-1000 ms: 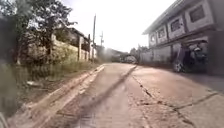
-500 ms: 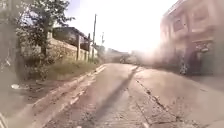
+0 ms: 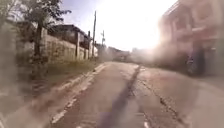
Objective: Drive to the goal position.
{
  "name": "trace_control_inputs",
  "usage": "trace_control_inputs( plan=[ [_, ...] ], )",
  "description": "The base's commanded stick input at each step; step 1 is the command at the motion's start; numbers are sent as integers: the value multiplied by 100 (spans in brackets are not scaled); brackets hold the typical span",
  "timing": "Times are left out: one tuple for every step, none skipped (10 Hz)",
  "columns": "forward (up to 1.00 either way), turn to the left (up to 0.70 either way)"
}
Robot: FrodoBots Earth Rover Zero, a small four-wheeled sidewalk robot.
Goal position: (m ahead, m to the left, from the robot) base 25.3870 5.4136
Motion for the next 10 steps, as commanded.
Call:
trace_control_inputs(
  plan=[
    [100,0],
    [100,0],
    [100,0],
    [100,0],
    [100,0],
    [100,0],
    [100,0],
    [100,0],
    [100,0],
    [100,0]
  ],
)
